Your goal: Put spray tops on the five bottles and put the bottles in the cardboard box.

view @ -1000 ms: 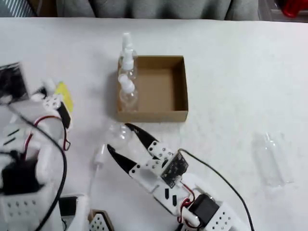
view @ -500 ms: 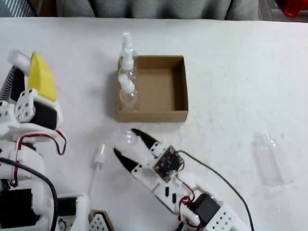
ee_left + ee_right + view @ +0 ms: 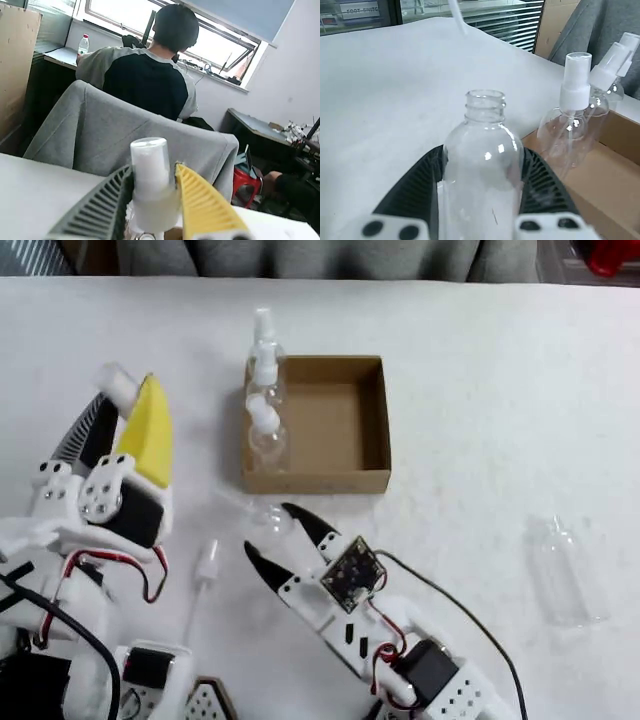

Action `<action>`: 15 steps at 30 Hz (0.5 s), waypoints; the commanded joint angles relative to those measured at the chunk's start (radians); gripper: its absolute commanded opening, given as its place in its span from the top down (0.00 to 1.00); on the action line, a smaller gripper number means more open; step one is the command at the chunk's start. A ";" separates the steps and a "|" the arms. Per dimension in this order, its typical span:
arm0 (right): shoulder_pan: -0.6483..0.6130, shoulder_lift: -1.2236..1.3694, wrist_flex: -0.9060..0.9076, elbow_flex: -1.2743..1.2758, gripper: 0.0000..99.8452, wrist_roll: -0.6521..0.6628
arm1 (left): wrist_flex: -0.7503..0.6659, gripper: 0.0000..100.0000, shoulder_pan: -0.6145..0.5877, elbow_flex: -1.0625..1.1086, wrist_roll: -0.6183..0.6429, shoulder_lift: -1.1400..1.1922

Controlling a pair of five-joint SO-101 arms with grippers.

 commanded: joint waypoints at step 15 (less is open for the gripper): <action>0.008 -0.007 0.010 0.009 0.99 0.012 | -0.046 0.98 0.008 0.023 -0.017 0.067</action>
